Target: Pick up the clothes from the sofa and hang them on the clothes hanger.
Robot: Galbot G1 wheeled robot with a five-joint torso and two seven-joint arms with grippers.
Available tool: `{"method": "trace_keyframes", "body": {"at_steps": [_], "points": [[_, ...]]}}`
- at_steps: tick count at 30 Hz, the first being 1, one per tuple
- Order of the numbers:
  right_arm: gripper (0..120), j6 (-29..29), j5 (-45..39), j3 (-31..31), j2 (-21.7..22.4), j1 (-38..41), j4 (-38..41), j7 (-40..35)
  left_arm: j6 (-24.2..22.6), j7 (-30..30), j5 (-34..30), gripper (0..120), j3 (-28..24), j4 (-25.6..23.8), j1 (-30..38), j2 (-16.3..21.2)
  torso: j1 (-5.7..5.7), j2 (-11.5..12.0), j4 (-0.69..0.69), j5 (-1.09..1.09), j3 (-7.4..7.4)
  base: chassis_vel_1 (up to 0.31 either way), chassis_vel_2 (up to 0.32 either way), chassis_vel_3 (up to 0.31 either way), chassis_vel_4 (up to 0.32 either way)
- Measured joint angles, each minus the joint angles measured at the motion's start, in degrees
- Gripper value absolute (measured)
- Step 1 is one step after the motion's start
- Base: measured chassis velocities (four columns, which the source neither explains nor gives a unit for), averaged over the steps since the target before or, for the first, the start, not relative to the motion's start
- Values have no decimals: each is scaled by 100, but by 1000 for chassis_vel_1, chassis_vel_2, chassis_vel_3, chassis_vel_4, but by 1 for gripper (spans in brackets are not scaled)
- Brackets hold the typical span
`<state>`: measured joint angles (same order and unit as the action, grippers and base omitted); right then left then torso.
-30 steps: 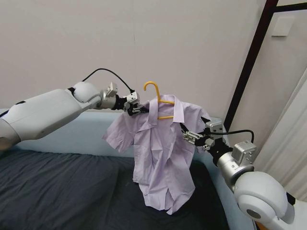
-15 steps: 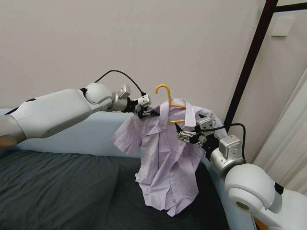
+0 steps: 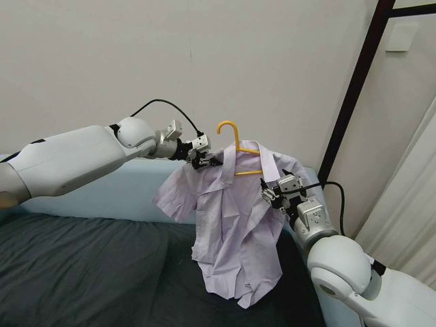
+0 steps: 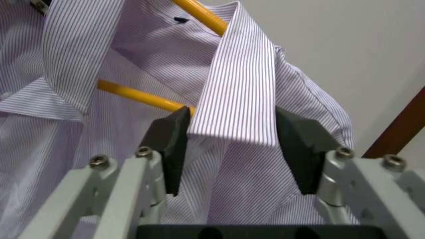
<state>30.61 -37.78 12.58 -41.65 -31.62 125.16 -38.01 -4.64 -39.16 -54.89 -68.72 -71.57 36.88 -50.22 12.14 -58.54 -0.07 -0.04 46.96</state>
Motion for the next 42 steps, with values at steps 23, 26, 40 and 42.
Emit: {"method": "trace_keyframes", "body": {"at_steps": [23,26,40,42], "points": [[0,-861,-254,-56,52,65,361,663,-115,76,-392,0,-91,3,226,-120,0,0,1,0,0,0,0,0,0],[0,-914,-249,-42,91,103,429,802,-136,75,-498,0,-144,19,322,-181,0,0,0,0,0,0,0,0,0],[0,-984,138,154,221,50,517,1236,-197,-16,-880,0,-460,-88,795,-181,0,0,0,0,0,0,0,0,0],[0,-978,158,190,166,87,407,1213,-226,69,-958,0,-460,-263,796,-135,0,0,0,0,0,0,0,0,0]]}}
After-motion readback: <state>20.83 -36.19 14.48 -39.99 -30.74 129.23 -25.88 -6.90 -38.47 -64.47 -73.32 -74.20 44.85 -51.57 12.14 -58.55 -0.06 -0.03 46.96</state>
